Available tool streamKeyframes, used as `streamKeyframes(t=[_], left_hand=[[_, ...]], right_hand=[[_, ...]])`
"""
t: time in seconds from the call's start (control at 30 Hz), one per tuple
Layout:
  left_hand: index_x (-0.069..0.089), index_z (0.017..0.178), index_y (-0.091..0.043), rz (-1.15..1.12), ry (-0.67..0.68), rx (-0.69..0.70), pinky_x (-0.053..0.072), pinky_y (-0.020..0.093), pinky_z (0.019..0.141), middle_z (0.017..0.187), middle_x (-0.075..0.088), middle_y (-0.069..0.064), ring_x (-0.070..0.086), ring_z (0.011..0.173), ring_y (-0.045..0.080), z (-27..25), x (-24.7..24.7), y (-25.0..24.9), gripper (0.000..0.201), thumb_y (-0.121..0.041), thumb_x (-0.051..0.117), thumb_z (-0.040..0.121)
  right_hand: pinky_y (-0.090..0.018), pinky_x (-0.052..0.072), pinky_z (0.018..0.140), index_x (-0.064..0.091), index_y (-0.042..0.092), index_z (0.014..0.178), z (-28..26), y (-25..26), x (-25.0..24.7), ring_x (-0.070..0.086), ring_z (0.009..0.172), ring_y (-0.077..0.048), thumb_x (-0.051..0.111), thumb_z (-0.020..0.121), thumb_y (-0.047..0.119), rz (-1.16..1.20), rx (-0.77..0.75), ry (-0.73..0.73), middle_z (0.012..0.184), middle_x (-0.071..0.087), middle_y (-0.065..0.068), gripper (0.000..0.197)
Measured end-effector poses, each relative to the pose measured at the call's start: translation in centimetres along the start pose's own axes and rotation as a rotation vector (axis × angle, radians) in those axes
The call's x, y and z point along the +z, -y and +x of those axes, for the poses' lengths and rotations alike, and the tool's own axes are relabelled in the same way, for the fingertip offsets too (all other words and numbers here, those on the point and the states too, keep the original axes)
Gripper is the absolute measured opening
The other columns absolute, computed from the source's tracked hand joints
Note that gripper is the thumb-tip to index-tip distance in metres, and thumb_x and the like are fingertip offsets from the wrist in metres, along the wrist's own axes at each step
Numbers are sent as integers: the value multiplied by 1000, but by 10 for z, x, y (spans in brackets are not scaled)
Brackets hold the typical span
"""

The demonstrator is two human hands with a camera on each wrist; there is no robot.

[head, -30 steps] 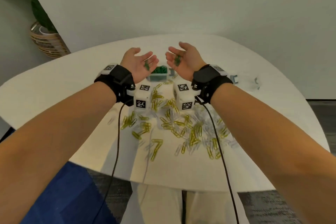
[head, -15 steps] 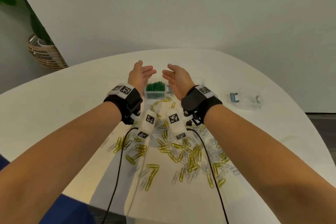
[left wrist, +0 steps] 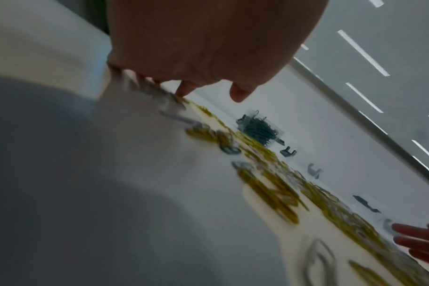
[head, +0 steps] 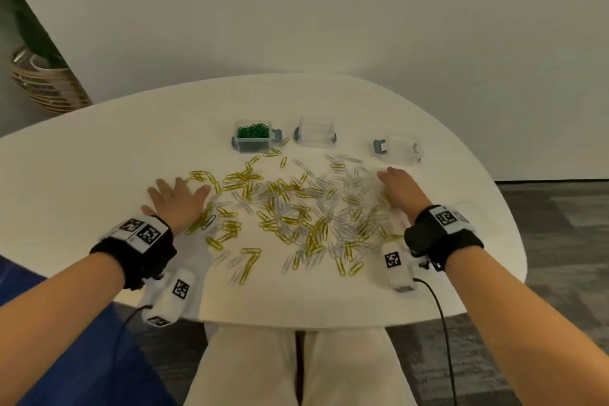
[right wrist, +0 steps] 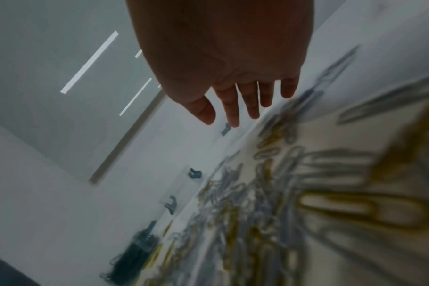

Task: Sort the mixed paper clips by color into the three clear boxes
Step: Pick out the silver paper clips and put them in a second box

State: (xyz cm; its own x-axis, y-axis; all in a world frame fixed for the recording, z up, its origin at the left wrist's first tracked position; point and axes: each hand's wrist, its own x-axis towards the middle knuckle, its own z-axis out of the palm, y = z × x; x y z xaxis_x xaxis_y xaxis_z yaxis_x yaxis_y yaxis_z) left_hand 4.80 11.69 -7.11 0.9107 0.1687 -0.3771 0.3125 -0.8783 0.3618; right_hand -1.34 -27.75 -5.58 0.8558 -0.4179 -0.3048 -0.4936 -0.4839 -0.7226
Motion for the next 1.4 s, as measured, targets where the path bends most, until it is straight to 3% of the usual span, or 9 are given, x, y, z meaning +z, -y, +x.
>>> streamKeyframes(t=[0.17, 0.3, 0.4, 0.5, 0.63, 0.73, 0.9, 1.2, 1.4], left_hand=[[0, 152, -21, 18, 59, 57, -10, 52, 115, 156, -17, 17, -20, 142, 38, -17, 10, -37, 84, -70, 28, 88], [-7, 150, -27, 113, 159, 161, -10, 59, 111, 155, -23, 11, -24, 141, 36, -39, 31, -73, 89, -77, 22, 83], [-3, 151, -22, -7, 162, 206, -7, 53, 115, 157, -14, 17, -18, 142, 38, -48, 29, -91, 86, -71, 28, 87], [0, 152, -17, -67, 96, 160, -3, 52, 115, 157, -6, 18, -11, 143, 39, -48, 12, -69, 93, -72, 34, 85], [9, 149, -11, 27, 81, 64, 7, 63, 110, 155, 3, 21, 1, 143, 40, -64, 9, 1, 119, -87, 42, 64], [17, 144, -3, 173, 76, 85, 12, 64, 109, 152, 9, 23, 6, 141, 40, -81, 25, 19, 130, -92, 42, 53], [-15, 148, -6, 202, 134, 149, -6, 61, 111, 153, -23, 20, -21, 142, 37, -95, 39, -3, 140, -92, 35, 48], [-25, 144, -5, 152, 170, 245, -9, 62, 109, 151, -29, 21, -27, 140, 37, -122, 60, -72, 142, -88, 49, 56], [-29, 143, -8, 214, 209, 313, -2, 61, 112, 152, -28, 18, -21, 143, 34, -125, 54, -57, 146, -83, 60, 55]], right_hand=[[-59, 9, 113, 20, 22, 150, -2, 6, 36, 3, 146, -35, 28, 96, 51, -468, -3, 5, 159, 5, -12, 63], [-51, 5, 117, 16, 20, 152, -32, 36, 63, 0, 147, -31, 27, 99, 49, -422, -84, 85, 160, 1, -13, 62], [-46, 4, 120, 16, 17, 153, -48, 41, 49, 2, 148, -25, 29, 101, 45, -210, -147, 163, 161, 5, -7, 60], [-45, 8, 120, 28, 19, 150, -71, 11, 15, 9, 148, -23, 36, 101, 41, -78, -160, -57, 160, 17, -4, 53], [-48, 12, 118, 36, 15, 146, -106, -58, -30, 20, 145, -27, 42, 99, 40, -39, 23, -417, 154, 31, -8, 53], [-52, 18, 116, 26, 7, 149, -126, -94, -39, 22, 142, -37, 51, 93, 36, -9, 243, -637, 151, 29, -22, 67], [-44, 2, 120, 6, -2, 150, -135, -90, -17, -2, 147, -35, 48, 93, 43, -112, 485, -510, 157, 2, -25, 85], [-44, -5, 118, -4, 2, 151, -123, -8, 67, -11, 147, -32, 38, 94, 52, -265, 138, -184, 159, -10, -19, 88], [-41, -7, 119, -9, 5, 151, -135, -3, 96, -11, 147, -29, 40, 89, 65, -198, 32, -263, 159, -11, -17, 100]])
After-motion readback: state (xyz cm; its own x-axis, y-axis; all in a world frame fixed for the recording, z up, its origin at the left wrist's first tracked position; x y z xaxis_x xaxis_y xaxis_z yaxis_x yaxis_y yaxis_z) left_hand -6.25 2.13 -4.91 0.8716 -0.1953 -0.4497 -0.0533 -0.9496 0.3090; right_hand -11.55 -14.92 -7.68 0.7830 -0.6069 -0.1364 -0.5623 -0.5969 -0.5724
